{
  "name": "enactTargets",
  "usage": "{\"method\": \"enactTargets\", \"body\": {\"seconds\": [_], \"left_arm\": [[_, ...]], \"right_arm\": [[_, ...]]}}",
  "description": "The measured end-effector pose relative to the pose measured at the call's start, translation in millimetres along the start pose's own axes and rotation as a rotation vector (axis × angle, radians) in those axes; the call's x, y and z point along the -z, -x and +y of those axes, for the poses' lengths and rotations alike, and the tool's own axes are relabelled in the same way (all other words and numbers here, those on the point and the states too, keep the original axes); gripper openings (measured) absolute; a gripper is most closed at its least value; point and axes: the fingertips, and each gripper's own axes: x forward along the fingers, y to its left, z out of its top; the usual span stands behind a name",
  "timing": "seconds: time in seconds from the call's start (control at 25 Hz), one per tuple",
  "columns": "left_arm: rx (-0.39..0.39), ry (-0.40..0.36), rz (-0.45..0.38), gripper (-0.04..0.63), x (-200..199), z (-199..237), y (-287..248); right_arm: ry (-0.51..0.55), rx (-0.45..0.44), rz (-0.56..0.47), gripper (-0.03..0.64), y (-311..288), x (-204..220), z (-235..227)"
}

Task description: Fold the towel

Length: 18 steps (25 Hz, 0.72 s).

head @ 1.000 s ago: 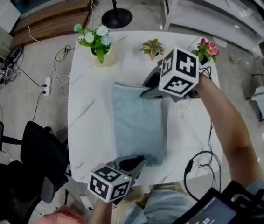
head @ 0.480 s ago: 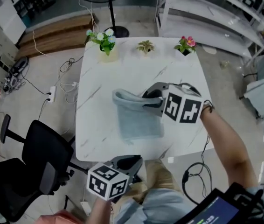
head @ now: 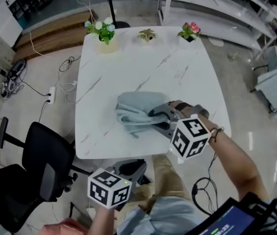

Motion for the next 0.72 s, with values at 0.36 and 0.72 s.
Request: {"method": "enactTargets", "body": {"seconds": [0.36, 0.72], "left_arm": [[-0.006, 0.039, -0.028, 0.026, 2.9, 19.9, -15.2], [-0.026, 0.089, -0.079, 0.026, -10.1, 38.7, -26.0]], "right_arm": [[0.039, -0.021, 0.079, 0.137, -39.2, 38.6, 39.3], [-0.166, -0.174, -0.068, 0.291, 13.1, 0.4, 30.9]]}}
